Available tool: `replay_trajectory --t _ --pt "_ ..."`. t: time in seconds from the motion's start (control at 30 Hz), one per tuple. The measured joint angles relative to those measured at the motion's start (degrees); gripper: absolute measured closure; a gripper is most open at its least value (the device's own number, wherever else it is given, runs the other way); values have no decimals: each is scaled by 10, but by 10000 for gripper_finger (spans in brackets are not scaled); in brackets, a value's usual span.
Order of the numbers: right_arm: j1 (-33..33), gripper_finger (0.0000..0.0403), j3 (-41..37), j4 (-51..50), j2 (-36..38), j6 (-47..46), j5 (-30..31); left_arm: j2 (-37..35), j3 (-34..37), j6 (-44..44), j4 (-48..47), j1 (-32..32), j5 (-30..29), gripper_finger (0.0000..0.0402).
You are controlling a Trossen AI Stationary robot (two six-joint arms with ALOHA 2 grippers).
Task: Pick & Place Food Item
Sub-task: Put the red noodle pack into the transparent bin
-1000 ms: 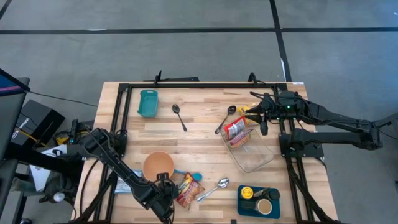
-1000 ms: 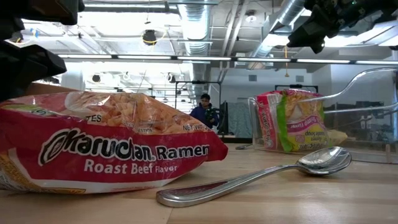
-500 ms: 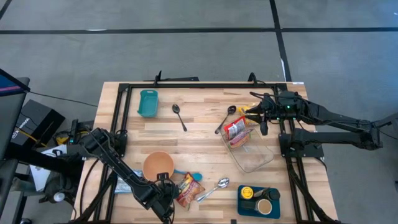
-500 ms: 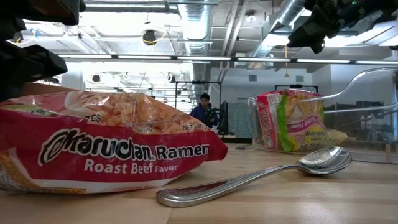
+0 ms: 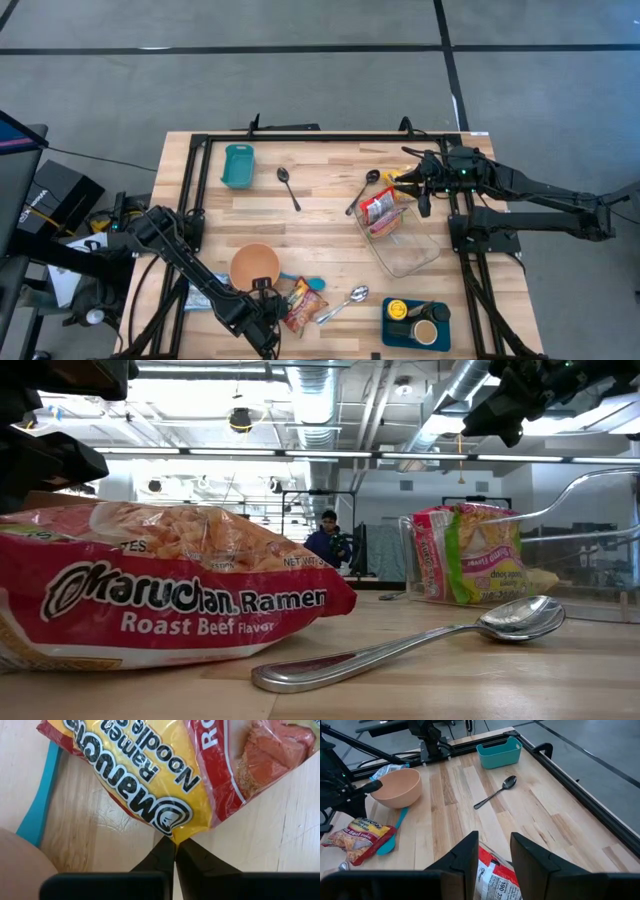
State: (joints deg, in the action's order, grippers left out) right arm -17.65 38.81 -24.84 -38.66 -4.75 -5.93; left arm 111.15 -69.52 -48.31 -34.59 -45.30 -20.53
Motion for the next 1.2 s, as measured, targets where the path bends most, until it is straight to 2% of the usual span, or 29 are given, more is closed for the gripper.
replay_trajectory --t 0.4,0.8,0.97,1.2 --pt "0 295 0 0 0 2 0 -60 0 0 32 1 -35 401" --pt "0 295 0 0 0 2 0 -164 0 0 85 8 -177 401" --pt "0 295 0 0 0 2 0 -195 0 0 105 34 -222 401" --pt "0 295 0 0 0 2 0 -226 0 0 118 103 -257 401"
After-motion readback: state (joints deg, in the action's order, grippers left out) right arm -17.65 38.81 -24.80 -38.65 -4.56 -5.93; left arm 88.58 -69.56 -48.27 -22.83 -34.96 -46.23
